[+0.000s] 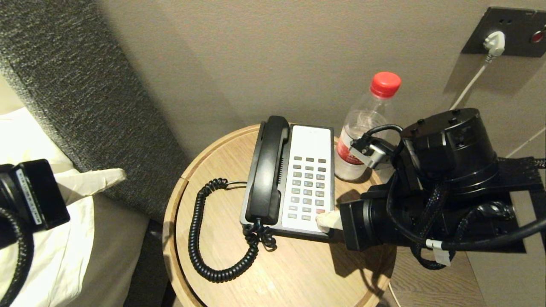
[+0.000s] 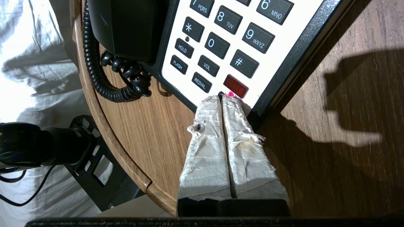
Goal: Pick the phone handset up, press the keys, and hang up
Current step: End the call using the dial pad
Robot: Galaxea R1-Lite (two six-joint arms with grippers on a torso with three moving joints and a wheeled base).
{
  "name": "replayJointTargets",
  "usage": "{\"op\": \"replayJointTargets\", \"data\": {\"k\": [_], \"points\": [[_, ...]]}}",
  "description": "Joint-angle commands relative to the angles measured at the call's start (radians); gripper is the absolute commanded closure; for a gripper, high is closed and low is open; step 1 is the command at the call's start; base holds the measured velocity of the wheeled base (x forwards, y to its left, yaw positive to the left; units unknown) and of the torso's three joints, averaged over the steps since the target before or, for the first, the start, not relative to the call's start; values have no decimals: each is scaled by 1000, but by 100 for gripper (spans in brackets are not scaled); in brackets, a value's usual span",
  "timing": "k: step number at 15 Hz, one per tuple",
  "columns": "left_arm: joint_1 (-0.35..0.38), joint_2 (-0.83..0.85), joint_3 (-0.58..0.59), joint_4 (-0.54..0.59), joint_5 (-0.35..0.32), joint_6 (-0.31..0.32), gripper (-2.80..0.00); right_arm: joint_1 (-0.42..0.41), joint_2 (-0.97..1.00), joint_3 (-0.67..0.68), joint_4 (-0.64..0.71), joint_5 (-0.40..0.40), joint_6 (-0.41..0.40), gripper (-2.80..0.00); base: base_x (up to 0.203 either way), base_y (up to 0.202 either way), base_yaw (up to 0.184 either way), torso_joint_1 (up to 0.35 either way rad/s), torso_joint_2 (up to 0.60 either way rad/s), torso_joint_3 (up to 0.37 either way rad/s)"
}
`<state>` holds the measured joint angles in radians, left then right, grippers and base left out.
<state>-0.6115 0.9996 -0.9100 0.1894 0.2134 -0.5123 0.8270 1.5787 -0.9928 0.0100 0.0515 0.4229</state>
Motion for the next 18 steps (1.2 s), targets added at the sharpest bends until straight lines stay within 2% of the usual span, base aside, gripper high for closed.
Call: {"op": "replayJointTargets", "data": {"k": [1,18], "points": [[-1,-3,-1,1,2,-3,0,-2,6,-1,-2,0,0,0,0,0,0,0,0,0],[0,-24,11,10,1,-3,0,-3,-33,6,-38,-30,-9,0,0,0,0,0,0,0]]}}
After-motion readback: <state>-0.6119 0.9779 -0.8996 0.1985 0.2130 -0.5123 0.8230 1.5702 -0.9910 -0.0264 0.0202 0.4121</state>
